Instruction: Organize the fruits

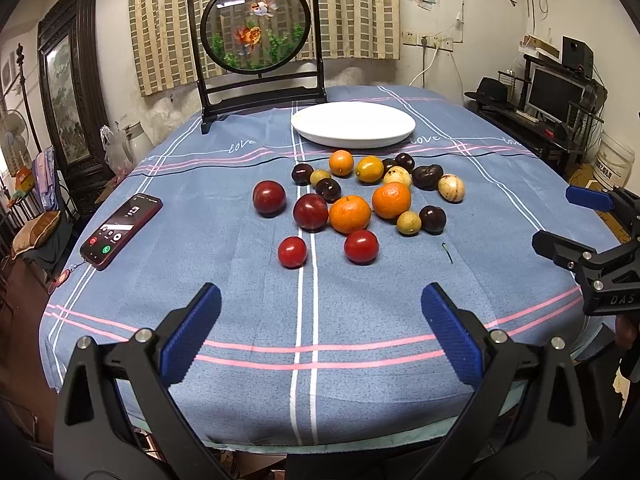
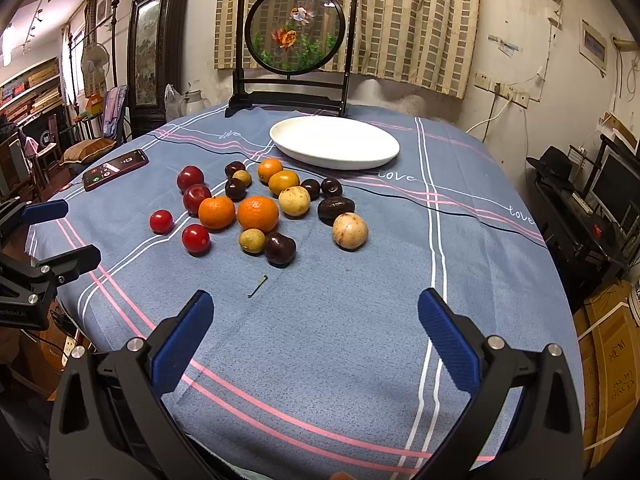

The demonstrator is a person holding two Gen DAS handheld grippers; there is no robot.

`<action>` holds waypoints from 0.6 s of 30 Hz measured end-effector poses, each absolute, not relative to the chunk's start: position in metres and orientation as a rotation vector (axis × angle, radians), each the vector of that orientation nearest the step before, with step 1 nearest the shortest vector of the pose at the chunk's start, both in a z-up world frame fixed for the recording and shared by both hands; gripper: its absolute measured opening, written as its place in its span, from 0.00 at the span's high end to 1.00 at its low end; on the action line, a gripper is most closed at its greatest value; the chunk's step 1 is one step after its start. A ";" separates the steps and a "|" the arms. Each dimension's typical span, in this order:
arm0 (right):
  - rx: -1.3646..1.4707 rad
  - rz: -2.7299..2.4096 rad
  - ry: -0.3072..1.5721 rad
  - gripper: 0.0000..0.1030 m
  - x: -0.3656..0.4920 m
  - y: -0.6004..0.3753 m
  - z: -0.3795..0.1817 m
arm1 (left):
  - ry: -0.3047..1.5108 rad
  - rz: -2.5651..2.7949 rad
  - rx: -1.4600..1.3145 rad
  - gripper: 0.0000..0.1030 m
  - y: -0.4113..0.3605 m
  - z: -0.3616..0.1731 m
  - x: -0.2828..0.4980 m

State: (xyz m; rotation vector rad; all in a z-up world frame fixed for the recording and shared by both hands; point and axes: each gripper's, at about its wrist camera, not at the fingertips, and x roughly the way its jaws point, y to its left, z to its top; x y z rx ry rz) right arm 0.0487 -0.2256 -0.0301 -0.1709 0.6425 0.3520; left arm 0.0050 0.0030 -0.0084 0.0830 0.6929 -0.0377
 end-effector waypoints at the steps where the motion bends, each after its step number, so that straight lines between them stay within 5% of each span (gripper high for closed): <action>1: -0.170 0.352 0.643 0.01 0.049 -0.226 -0.030 | 0.692 -0.037 0.083 0.02 0.003 -0.008 0.005; 18: -0.167 0.350 0.644 0.01 0.049 -0.227 -0.030 | 0.692 -0.037 0.083 0.02 0.003 -0.008 0.005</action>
